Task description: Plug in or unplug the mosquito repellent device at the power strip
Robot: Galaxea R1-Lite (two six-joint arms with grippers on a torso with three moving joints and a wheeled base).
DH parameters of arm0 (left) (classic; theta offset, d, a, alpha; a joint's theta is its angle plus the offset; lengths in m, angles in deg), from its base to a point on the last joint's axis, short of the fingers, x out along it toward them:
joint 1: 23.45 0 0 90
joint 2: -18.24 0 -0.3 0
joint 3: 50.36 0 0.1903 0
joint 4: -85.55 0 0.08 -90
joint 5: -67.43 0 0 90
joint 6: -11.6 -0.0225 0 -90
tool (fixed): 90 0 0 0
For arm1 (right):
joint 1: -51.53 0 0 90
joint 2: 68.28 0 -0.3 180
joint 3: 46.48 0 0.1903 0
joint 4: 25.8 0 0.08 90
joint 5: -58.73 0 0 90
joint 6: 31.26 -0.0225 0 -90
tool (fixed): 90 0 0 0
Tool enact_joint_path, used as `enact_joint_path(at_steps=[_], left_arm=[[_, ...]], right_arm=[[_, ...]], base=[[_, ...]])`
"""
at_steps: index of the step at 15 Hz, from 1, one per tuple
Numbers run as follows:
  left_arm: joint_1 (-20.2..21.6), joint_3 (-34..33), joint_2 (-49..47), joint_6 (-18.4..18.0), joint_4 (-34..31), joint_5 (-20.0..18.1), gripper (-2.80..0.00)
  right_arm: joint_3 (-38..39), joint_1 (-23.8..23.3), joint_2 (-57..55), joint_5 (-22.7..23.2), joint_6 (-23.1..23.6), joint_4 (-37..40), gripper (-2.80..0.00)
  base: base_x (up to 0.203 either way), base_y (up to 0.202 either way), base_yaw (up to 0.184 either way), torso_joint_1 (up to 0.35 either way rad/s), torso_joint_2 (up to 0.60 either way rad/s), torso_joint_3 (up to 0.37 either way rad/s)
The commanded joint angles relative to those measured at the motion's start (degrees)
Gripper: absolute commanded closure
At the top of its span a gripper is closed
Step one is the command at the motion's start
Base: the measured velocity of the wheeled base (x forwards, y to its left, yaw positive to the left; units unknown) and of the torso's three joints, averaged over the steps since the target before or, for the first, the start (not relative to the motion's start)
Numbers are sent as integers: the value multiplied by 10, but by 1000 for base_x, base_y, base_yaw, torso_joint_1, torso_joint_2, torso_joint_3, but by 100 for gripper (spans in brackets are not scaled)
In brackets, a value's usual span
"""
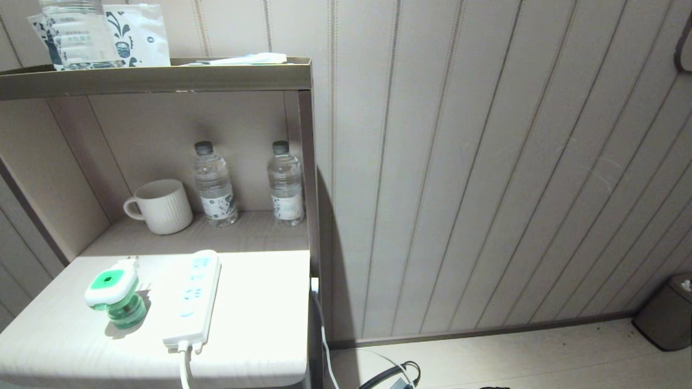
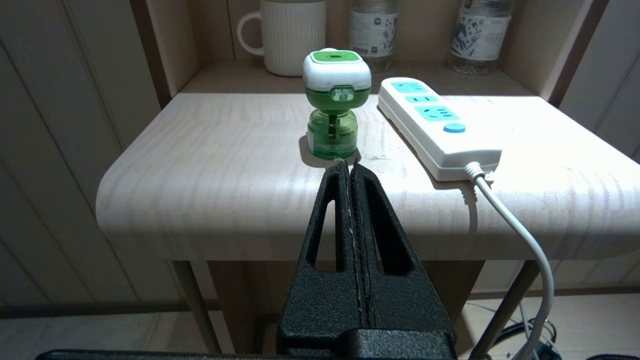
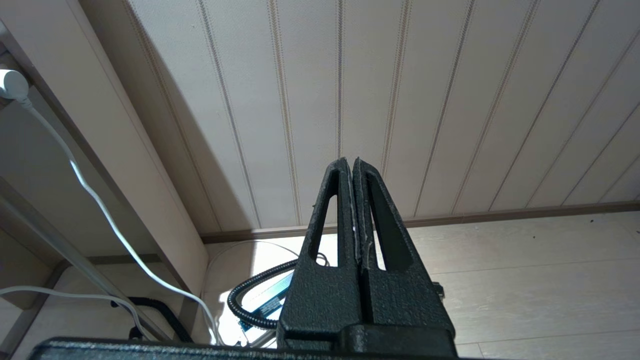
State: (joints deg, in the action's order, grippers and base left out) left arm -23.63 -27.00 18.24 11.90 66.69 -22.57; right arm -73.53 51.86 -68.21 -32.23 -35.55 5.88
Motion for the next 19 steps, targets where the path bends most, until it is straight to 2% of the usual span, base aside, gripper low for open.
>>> enact_joint_path(at_steps=[1, 14, 19], left_arm=[[0, 0, -1, 0, 1, 0, 0], [0, 0, -1, 0, 1, 0, 0], [0, 0, -1, 0, 1, 0, 0]], right_arm=[[0, 0, -1, 0, 0, 0, 0], [1, -1, -2, -10, -12, 1, 0], [3, -1, -2, -25, -56, -2, 0]], base=[[0, 0, 0, 0, 0, 0], [0, 0, 0, 0, 0, 0], [0, 0, 0, 0, 0, 0]])
